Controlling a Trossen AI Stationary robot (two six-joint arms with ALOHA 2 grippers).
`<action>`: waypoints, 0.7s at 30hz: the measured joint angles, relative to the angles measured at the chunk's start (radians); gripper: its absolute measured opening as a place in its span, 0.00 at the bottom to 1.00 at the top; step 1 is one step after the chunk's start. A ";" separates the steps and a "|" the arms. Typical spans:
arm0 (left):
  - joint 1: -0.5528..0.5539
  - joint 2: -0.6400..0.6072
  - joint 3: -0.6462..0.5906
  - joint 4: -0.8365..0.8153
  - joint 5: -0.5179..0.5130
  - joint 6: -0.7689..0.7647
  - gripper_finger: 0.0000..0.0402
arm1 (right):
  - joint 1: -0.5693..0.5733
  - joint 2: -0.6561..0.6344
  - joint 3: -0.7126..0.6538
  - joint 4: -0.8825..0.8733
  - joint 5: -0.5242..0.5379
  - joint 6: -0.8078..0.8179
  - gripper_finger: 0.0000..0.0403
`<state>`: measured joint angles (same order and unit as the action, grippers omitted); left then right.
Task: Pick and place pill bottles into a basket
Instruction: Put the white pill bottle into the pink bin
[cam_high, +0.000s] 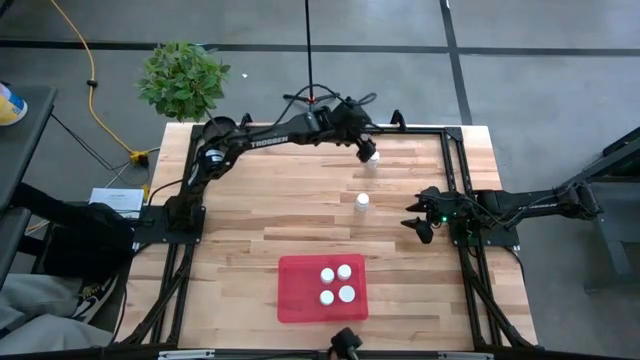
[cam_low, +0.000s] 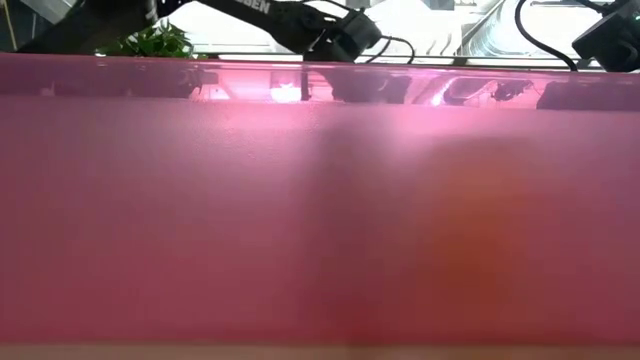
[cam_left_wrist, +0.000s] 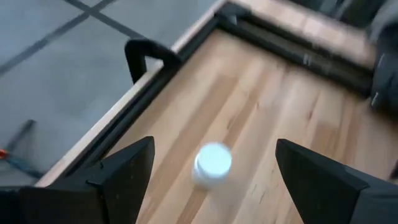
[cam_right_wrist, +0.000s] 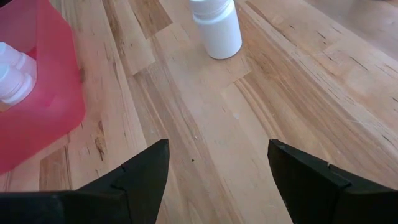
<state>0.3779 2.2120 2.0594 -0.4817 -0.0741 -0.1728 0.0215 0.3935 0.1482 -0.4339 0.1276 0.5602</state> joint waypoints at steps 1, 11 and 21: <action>0.008 0.000 0.000 0.018 0.017 -0.038 0.91 | 0.000 0.000 0.000 0.000 0.000 0.000 0.65; -0.008 0.078 0.000 0.105 0.041 -0.272 0.91 | 0.000 0.000 0.000 0.003 0.013 0.001 0.65; -0.097 0.128 0.000 0.111 0.008 0.065 0.91 | 0.000 0.000 0.000 0.002 0.012 0.016 0.65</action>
<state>0.2811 2.3402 2.0590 -0.3709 -0.0659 -0.1083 0.0213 0.3931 0.1478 -0.4319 0.1395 0.5766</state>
